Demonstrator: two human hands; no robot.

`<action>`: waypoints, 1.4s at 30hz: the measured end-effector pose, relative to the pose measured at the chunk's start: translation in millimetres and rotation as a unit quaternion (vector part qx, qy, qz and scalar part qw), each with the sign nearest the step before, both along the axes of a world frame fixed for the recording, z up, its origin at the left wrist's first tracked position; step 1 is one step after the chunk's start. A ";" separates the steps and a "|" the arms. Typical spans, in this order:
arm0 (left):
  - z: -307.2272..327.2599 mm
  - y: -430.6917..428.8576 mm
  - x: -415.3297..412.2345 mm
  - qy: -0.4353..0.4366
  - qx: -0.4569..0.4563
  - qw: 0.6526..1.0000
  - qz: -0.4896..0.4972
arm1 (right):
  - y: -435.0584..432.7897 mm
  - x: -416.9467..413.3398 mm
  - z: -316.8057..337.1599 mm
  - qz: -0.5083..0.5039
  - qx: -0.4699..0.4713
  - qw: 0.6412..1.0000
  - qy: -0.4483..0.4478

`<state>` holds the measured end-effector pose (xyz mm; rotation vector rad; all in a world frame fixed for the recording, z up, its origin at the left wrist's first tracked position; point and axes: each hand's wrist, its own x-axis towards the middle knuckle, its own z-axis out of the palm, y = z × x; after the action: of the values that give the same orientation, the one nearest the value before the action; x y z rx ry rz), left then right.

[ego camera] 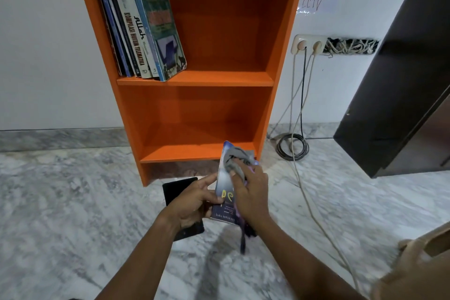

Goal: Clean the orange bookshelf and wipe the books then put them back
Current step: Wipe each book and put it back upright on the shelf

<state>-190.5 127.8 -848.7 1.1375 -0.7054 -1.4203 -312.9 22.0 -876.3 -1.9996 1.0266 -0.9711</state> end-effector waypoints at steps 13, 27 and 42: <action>10.9 -0.8 27.9 0.043 -0.077 0.996 0.010 | -48.2 -16.5 10.2 -0.011 0.525 0.802 -0.284; 21.2 -23.8 12.2 -0.249 0.024 0.931 0.266 | -14.0 7.9 51.6 0.105 0.139 0.971 -0.163; 49.0 -9.1 -0.3 0.214 -0.174 0.922 0.271 | 35.0 43.7 44.8 0.257 -0.089 0.962 0.011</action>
<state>-190.8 118.7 -799.7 0.6373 -0.2768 -0.9668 -269.2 57.0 -831.5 -2.2668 0.3948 -0.7716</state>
